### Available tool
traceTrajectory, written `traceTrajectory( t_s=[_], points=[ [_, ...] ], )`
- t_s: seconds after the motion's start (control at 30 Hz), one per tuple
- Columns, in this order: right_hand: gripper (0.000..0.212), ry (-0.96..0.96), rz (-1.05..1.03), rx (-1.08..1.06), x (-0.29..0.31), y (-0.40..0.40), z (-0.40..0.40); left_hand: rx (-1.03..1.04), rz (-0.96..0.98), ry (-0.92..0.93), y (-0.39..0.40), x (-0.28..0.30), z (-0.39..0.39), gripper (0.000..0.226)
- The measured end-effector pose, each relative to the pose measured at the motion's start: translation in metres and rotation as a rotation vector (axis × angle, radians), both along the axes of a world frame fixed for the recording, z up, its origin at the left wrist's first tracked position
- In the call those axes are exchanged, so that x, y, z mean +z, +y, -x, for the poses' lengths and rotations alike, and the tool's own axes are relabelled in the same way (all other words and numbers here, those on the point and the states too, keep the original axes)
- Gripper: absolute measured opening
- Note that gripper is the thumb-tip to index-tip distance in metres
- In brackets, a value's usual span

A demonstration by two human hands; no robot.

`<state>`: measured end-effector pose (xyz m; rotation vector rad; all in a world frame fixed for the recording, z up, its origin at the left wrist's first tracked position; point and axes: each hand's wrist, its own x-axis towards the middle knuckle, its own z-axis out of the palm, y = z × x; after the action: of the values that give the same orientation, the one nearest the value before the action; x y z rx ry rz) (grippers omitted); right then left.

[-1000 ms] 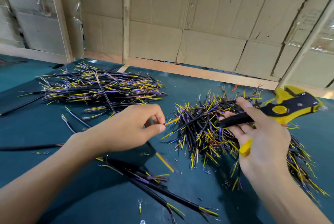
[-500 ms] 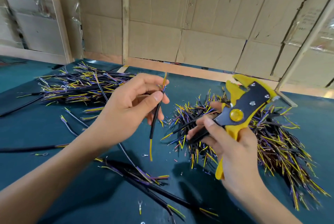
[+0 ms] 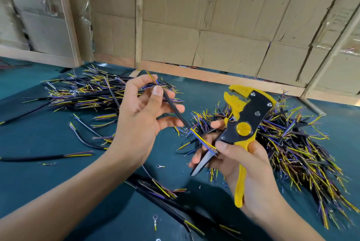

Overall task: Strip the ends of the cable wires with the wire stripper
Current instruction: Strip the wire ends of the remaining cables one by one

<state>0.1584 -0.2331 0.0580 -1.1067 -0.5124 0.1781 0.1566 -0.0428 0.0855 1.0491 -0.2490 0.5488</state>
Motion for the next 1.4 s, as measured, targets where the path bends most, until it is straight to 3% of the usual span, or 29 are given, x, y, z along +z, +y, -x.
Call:
traceTrajectory(
  t_s=[0.17,0.33,0.57,0.67,0.73,0.8,0.93,1.13,1.4],
  points=[
    [0.039,-0.034,0.060,-0.012,0.001,0.000,0.000,0.078,-0.051,0.000,-0.005,-0.006,0.002,0.017],
    [0.028,-0.004,0.093,-0.115,-0.004,0.005,-0.001,0.104,-0.011,0.037,-0.007,-0.008,0.001,0.015],
    [0.022,0.035,0.117,-0.058,-0.003,0.006,0.000,0.145,-0.009,0.078,-0.009,-0.010,0.001,0.016],
    [0.019,0.010,0.130,-0.098,-0.004,0.006,0.000,0.039,-0.058,0.161,-0.009,-0.008,0.001,0.033],
    [0.016,-0.009,0.146,-0.141,-0.003,0.006,-0.001,-0.066,-0.263,0.238,-0.009,-0.009,0.001,0.042],
    [0.017,-0.048,0.182,-0.212,-0.002,0.006,-0.001,-0.166,-0.488,0.240,-0.013,-0.012,0.004,0.035],
    [0.028,-0.124,0.245,-0.327,0.001,0.004,0.000,-0.159,-0.614,0.235,-0.016,-0.017,0.005,0.029],
    [0.023,-0.151,0.292,-0.345,-0.001,0.001,-0.004,-0.277,-0.613,0.326,-0.002,-0.009,0.002,0.040],
    [0.022,-0.124,0.145,-0.347,-0.002,-0.001,-0.010,-0.403,-0.568,0.421,0.009,-0.002,0.002,0.016]
  ],
)
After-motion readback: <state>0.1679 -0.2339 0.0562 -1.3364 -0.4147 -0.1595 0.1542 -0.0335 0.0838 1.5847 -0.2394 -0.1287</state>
